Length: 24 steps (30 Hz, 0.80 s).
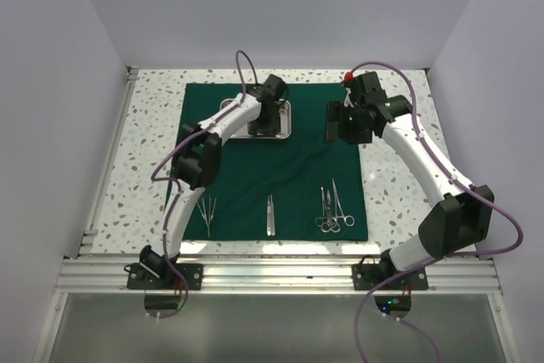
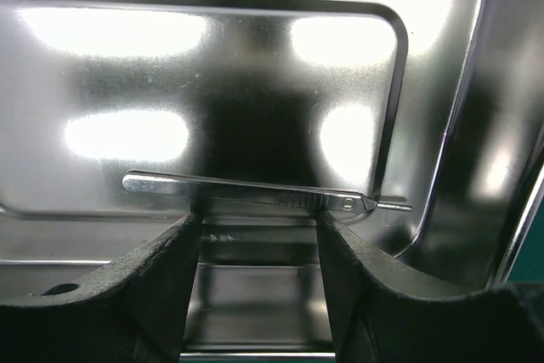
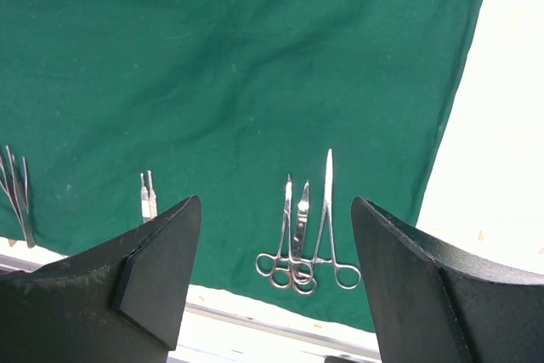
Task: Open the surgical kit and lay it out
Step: Move the container from the surgical kit.
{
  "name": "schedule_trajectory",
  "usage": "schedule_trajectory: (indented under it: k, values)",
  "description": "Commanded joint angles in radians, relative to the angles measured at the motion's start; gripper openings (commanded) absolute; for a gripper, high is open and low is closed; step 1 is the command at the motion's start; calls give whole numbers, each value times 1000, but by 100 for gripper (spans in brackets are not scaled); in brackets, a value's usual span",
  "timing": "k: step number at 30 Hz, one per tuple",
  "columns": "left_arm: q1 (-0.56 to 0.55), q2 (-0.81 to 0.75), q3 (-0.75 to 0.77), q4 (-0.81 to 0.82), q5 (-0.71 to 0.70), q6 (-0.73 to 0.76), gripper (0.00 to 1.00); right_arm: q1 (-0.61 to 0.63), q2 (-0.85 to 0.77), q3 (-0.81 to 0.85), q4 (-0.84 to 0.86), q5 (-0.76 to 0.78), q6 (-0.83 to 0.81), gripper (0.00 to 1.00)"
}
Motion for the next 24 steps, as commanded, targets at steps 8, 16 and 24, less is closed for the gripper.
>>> schedule_trajectory:
  k: [8, 16, 24]
  values:
    - [80, 68, 136, 110, 1, -33, 56, -3, 57, 107, -15, 7, -17, 75]
    - [95, 42, 141, 203, -24, -28, 55, -1, 98, 165, -46, 38, -26, 75]
    - [95, 130, 210, 146, 8, -19, 56, -6, 148, 233, -72, 65, -41, 75]
